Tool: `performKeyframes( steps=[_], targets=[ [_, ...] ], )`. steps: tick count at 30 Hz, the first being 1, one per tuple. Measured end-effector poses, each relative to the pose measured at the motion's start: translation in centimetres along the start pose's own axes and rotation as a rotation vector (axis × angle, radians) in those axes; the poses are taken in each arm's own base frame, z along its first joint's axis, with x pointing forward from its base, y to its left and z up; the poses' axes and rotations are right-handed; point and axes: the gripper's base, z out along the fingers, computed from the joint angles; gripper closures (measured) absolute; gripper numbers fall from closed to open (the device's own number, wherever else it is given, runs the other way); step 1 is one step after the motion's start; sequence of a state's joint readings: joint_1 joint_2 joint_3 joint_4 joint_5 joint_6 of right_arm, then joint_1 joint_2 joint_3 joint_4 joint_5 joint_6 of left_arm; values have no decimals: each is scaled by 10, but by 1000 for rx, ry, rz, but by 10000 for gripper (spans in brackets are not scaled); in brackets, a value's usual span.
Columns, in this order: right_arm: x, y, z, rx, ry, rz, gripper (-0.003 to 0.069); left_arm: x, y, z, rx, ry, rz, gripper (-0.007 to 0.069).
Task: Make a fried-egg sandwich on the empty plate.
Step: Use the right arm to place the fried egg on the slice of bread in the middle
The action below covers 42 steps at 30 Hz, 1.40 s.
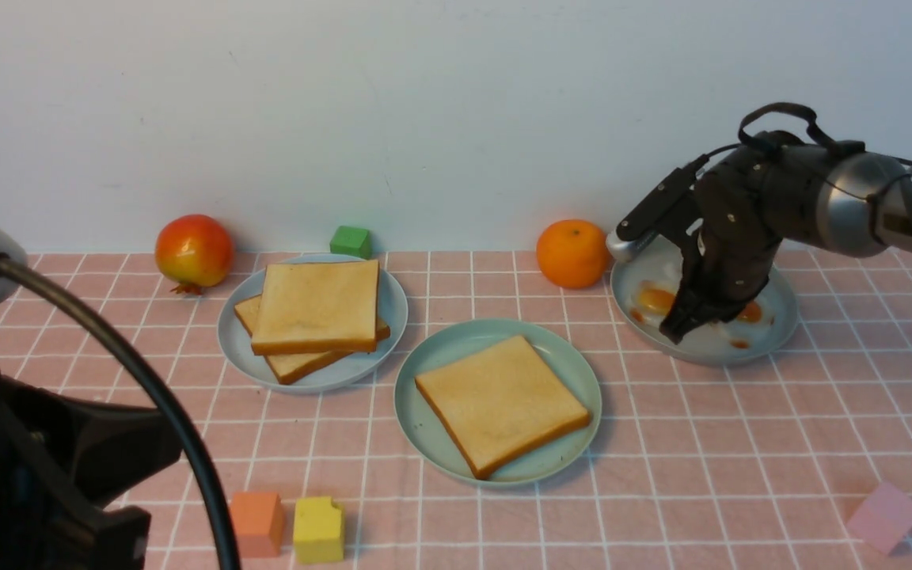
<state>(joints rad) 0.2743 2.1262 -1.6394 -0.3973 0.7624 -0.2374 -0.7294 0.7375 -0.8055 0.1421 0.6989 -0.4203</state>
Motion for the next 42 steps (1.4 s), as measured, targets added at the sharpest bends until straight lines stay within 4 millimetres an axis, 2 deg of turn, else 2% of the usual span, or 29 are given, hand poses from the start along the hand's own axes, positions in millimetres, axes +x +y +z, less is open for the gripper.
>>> performKeyframes(
  steps=[10,14,15,16,17,18,19,20,23,28,29,30,36,42],
  targets=[
    [0,-4,-20,35,9,8,568,0,0,0,0,0,20,613],
    [-2,-8,-48,63,-10,54,568,0,0,0,0,0,20,613],
    [-5,-8,-73,63,-37,93,568,0,0,0,0,0,20,613],
    [-5,-6,-74,59,-36,96,568,0,0,0,0,0,20,613],
    [-7,-1,-96,42,-64,132,568,0,0,0,0,0,20,613],
    [-7,13,-117,13,-88,148,568,0,0,0,0,1,20,613],
    [-7,26,-127,-9,-100,146,568,0,0,0,-1,3,20,613],
    [-7,32,-131,-18,-103,143,568,0,0,0,-1,3,20,613],
    [-5,76,-146,-75,-111,89,568,1,0,0,-4,8,20,613],
    [-10,157,-148,-93,-147,-125,568,1,0,0,-2,12,17,613],
    [-11,159,-148,-91,-151,-131,568,1,0,0,-2,12,17,613],
    [-15,170,-144,-71,-175,-170,568,1,0,0,0,13,14,613],
    [-28,188,-116,-1,-222,-233,568,2,0,0,0,18,11,613],
    [-26,194,-103,-6,-186,-235,568,2,0,0,-1,22,11,613]
  ],
)
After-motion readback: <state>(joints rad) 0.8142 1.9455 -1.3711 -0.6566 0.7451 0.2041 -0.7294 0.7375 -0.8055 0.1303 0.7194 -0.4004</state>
